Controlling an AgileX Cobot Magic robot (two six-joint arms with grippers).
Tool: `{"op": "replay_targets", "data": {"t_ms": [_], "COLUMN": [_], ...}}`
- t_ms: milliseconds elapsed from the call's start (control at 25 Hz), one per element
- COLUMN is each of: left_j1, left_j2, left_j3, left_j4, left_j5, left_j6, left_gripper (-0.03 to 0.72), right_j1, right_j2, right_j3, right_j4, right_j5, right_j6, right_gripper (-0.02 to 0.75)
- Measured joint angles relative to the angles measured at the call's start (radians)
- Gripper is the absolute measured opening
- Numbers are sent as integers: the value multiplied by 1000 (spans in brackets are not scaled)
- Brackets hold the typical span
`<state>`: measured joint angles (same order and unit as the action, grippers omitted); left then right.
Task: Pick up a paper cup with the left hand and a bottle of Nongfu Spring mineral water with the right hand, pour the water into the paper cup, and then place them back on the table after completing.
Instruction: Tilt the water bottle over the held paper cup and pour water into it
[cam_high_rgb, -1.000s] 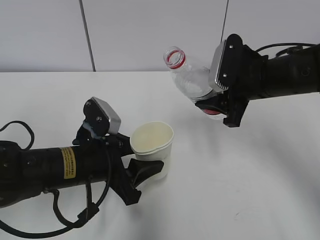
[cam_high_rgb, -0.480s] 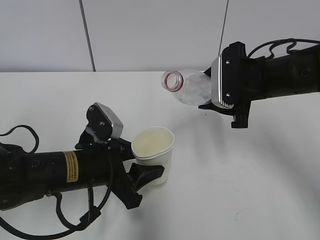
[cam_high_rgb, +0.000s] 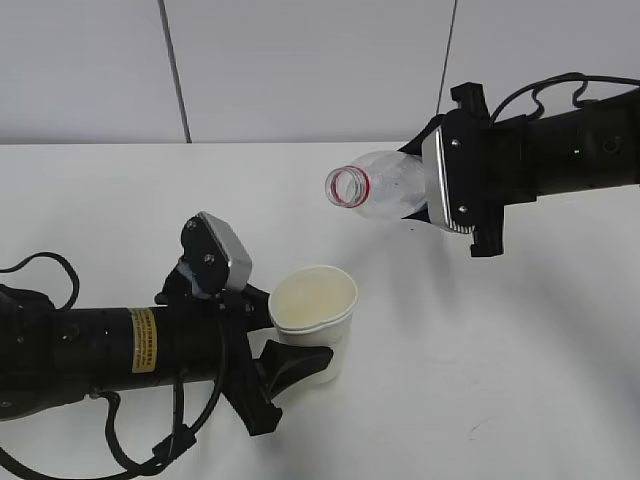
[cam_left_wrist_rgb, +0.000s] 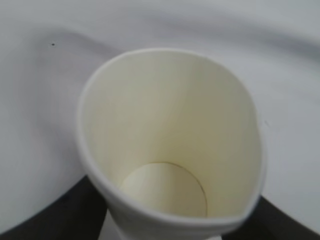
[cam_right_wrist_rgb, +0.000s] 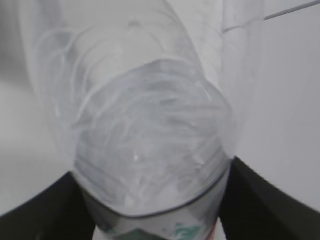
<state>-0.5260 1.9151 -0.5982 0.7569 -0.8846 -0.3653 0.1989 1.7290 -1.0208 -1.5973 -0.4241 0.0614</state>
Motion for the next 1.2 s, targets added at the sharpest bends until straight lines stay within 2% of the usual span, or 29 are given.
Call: {"op": "replay_targets", "data": {"t_ms": [600,1200], "left_j1": [0,0], "left_j2": [0,0], "left_j3": [0,0], "left_j4": [10,53], "left_j5": [-50,-28], "left_j6": [0,0], "left_gripper": [405,405], "right_j1": [0,0], "right_j2": [0,0], "right_j3": [0,-4], "right_j4": [0,0], "right_j5": [67,67], "right_j6": [-180,-239], "right_gripper": [480,480]}}
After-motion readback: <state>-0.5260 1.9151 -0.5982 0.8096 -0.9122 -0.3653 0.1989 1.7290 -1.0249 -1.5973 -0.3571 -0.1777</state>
